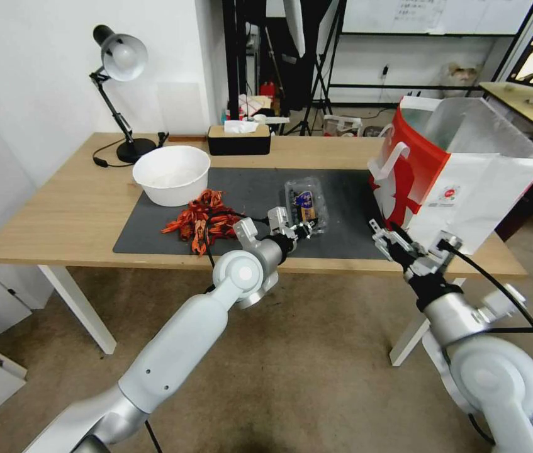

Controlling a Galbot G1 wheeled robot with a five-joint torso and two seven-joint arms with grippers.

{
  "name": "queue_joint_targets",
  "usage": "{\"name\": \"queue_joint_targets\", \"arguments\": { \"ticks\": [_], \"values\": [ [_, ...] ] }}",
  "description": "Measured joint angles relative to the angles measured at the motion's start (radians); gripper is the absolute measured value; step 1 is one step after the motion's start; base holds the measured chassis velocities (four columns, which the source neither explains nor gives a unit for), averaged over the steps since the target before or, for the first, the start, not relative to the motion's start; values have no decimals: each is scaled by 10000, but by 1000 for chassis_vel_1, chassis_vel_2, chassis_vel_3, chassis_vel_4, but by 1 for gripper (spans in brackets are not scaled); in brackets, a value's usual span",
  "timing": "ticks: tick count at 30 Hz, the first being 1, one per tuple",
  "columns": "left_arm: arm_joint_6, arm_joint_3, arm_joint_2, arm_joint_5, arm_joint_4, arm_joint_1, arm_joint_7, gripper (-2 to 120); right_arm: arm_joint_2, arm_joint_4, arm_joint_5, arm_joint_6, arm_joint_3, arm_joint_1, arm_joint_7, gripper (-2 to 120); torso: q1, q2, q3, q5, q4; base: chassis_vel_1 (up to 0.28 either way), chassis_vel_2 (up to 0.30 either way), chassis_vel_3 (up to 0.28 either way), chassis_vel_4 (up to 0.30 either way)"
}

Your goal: Close the takeout container lid, then place the container into the takeout bag.

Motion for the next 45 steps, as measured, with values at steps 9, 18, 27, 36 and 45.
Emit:
{"name": "queue_joint_targets", "arguments": {
  "ticks": [9, 18, 27, 36, 45],
  "values": [
    [-43, -28, 77, -34, -5, 16, 29, 0, -332, -1351, 755, -876, -868, 2231, 1115, 100, 0, -2, 1, -3, 0, 0, 0, 0, 0],
    [-69, -25, 84, -83, 67, -37, 34, 0, -511, -2325, 796, -1860, -1624, 3653, 2099, 100, -1, -2, 1, -4, 0, 0, 0, 0, 0],
    [-99, -10, 89, -132, 73, -42, 38, 0, -645, -3179, 673, -2930, -2314, 4682, 2953, 100, -1, 0, 0, -4, 1, 0, 0, 0, 0],
    [-107, 2, 134, -180, 2, -44, 24, 0, -585, -3804, 812, -3702, -2723, 5296, 3131, 100, -1, 0, 0, -4, 0, 0, 0, 0, 0],
    [-110, -12, 185, -186, -90, 18, 23, 0, -499, -4438, 894, -3994, -3054, 5803, 3065, 100, -1, 0, 0, -3, 0, 0, 0, 0, 0]
  ]
}}
